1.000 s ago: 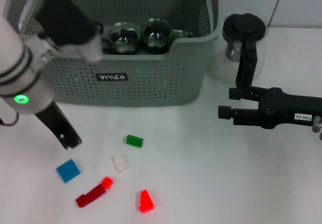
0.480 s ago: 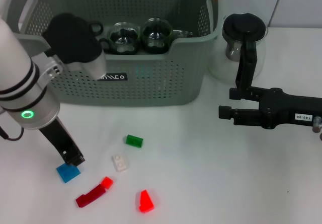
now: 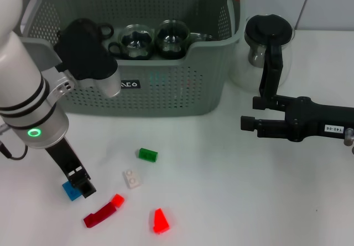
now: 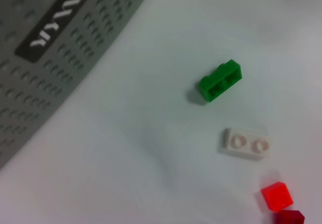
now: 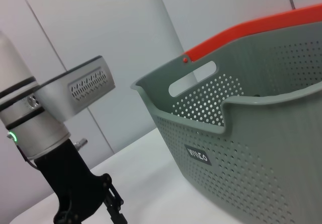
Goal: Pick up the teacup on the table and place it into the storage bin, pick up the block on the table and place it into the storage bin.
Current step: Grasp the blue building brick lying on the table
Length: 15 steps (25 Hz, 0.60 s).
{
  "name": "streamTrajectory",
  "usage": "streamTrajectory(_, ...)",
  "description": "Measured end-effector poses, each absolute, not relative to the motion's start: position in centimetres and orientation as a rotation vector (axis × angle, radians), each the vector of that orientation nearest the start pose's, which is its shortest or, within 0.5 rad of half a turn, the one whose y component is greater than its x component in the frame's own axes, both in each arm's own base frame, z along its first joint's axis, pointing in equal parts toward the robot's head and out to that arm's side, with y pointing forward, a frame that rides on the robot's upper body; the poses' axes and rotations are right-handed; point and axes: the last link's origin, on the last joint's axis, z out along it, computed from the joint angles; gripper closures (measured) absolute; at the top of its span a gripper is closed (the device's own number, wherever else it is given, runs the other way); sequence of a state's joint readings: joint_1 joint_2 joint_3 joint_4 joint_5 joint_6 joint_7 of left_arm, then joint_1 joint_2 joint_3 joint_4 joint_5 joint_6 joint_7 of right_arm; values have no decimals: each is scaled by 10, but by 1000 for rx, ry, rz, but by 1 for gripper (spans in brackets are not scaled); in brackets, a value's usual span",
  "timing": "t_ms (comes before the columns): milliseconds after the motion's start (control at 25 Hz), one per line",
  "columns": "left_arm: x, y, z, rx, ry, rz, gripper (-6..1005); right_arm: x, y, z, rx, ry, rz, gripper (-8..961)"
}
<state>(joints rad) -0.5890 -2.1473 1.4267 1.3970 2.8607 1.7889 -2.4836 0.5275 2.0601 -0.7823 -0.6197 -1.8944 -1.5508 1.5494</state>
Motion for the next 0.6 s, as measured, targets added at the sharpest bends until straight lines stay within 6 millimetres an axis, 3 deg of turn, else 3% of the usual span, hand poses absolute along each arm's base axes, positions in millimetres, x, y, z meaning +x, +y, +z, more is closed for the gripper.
streamTrajectory(160,-206,323,-5,-2573,-870,953,337,254,331,-5,-2722,856,799,68)
streamTrajectory(600,-217,327,-15,-2546,-853,990,351,254,331,-5,-2721,861,798,69)
